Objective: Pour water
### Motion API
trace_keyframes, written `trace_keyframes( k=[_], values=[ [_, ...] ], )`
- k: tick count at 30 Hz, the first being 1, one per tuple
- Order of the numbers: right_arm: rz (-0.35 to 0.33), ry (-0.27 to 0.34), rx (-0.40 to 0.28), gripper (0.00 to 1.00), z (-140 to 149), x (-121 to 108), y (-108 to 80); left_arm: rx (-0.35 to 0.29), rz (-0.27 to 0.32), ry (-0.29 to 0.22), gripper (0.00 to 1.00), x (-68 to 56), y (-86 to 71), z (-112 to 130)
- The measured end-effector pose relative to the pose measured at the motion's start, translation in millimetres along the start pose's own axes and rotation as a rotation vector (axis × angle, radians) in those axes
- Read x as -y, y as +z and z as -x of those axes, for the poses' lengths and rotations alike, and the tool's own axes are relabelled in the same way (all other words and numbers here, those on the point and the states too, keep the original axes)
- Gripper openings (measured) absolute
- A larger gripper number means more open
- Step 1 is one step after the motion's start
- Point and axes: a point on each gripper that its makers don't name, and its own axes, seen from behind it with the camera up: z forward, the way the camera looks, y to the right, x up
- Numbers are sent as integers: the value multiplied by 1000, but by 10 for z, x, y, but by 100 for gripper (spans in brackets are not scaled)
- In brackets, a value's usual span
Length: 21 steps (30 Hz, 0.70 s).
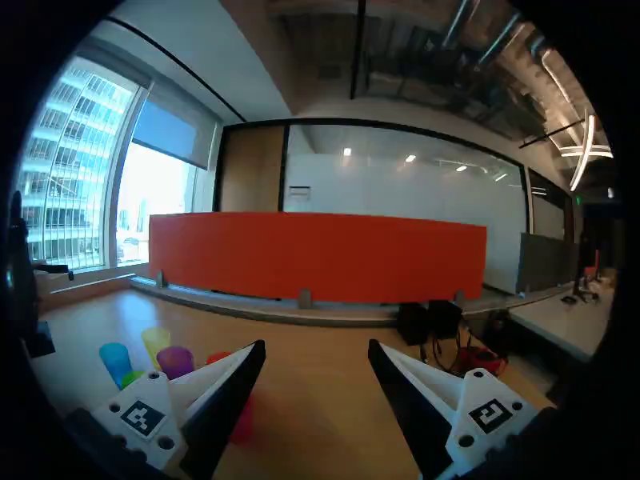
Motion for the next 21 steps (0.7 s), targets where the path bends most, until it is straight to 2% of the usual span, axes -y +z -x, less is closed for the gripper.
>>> trace_keyframes(
  k=[8,14,17,21],
  values=[
    [-21,28,-13,100,-524,45,71,2,1,3,95,99,168,-429],
    [-50,40,-9,99,-833,96,125,-19,14,-5,95,161,244,-877],
    [-65,35,-17,100,-1011,113,142,-17,32,-11,95,148,278,-1056],
    [-75,37,-32,99,-1160,112,164,-5,67,-26,95,88,320,-1171]
  ],
)
